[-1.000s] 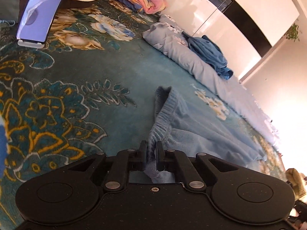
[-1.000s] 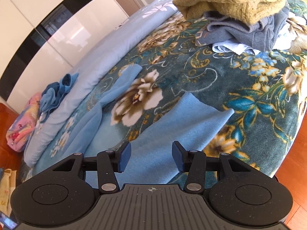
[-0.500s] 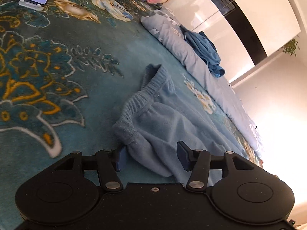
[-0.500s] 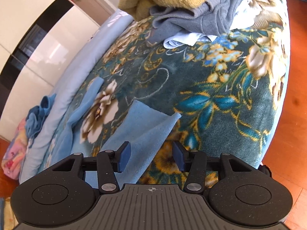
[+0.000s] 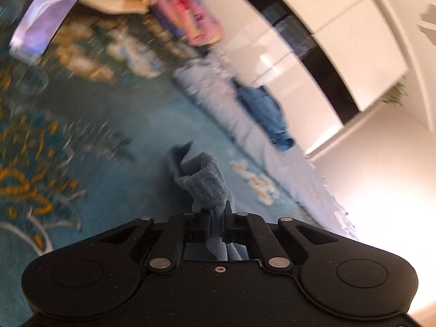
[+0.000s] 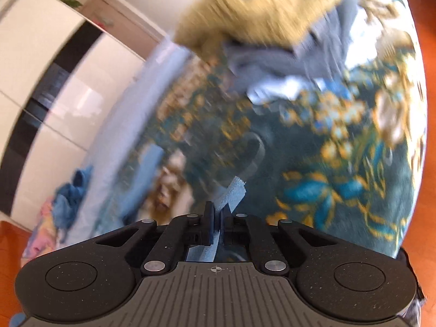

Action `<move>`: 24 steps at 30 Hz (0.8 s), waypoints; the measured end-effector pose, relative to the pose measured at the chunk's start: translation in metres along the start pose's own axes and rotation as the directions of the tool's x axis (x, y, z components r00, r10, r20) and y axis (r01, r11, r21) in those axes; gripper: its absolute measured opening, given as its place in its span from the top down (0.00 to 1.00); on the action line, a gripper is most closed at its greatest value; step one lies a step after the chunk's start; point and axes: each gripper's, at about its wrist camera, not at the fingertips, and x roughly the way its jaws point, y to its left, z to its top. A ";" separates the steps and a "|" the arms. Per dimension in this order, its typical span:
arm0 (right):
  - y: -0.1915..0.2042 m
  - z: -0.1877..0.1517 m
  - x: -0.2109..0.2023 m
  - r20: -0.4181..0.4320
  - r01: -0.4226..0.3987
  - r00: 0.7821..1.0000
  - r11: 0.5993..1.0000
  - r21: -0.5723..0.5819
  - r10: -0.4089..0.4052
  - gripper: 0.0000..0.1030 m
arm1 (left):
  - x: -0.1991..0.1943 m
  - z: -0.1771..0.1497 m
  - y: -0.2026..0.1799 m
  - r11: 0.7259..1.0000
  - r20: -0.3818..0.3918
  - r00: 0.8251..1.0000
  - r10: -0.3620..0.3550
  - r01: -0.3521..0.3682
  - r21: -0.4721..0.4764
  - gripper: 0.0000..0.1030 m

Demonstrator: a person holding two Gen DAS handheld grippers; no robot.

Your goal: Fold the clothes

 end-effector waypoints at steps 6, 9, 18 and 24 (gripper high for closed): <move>0.003 0.006 -0.018 0.084 0.046 0.996 0.991 -0.122 -0.036 0.99 | -0.013 -0.016 0.006 0.996 -0.084 0.994 0.072 -0.068 0.052 0.97; -0.021 -0.005 0.000 0.007 0.111 0.994 0.990 -0.091 -0.111 0.99 | -0.009 -0.034 0.024 0.991 -0.142 0.981 0.132 -0.131 0.016 0.97; -0.019 0.009 -0.010 0.066 0.179 0.983 0.968 -0.176 -0.170 0.76 | -0.030 -0.015 0.028 0.971 -0.090 0.971 0.222 -0.212 0.106 0.56; 0.006 0.026 0.020 0.023 0.101 0.995 0.970 -0.221 -0.098 0.69 | -0.022 0.012 0.032 0.957 -0.015 0.963 0.268 -0.264 0.119 0.51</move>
